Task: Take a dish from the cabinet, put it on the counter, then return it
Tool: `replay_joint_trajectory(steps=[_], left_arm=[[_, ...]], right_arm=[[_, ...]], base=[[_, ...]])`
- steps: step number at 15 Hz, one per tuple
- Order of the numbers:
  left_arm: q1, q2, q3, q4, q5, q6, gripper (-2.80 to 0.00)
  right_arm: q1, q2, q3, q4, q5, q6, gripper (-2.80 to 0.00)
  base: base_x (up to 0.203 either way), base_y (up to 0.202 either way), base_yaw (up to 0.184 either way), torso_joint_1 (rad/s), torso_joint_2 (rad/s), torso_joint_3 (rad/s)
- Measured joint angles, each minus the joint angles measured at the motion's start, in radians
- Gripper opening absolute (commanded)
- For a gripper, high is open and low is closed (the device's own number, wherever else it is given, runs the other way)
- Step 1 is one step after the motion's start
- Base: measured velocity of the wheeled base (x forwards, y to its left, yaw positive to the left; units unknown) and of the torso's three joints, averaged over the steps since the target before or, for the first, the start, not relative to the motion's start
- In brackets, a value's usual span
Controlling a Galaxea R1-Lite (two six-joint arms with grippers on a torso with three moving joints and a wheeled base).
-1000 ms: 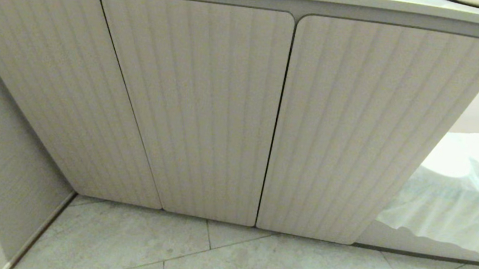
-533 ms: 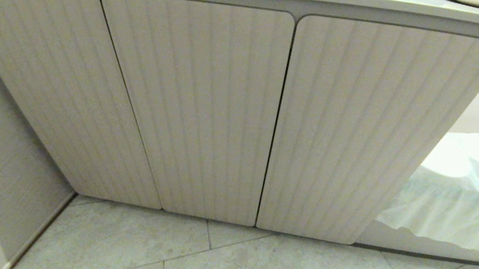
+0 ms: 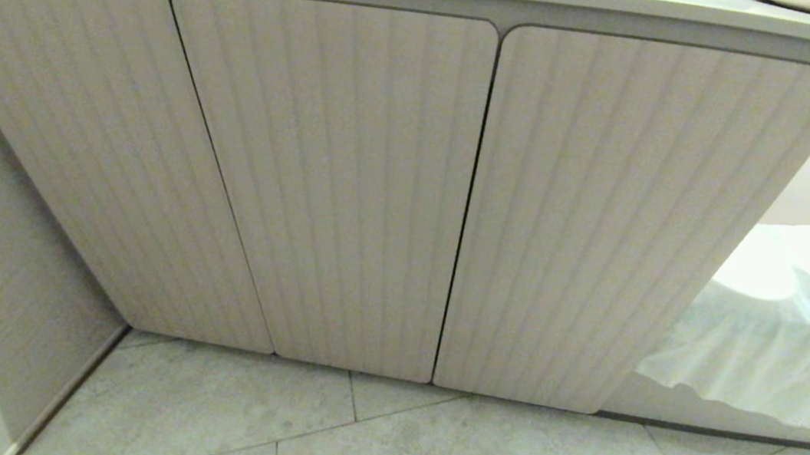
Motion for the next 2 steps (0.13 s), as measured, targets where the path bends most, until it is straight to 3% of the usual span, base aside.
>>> replay_joint_trajectory(steps=[2], left_arm=[[0.0, 0.0, 0.0, 0.0, 0.0, 0.0, -2.8]], right_arm=[[0.0, 0.0, 0.0, 0.0, 0.0, 0.001, -2.8]], base=[[0.0, 0.0, 0.0, 0.0, 0.0, 0.0]])
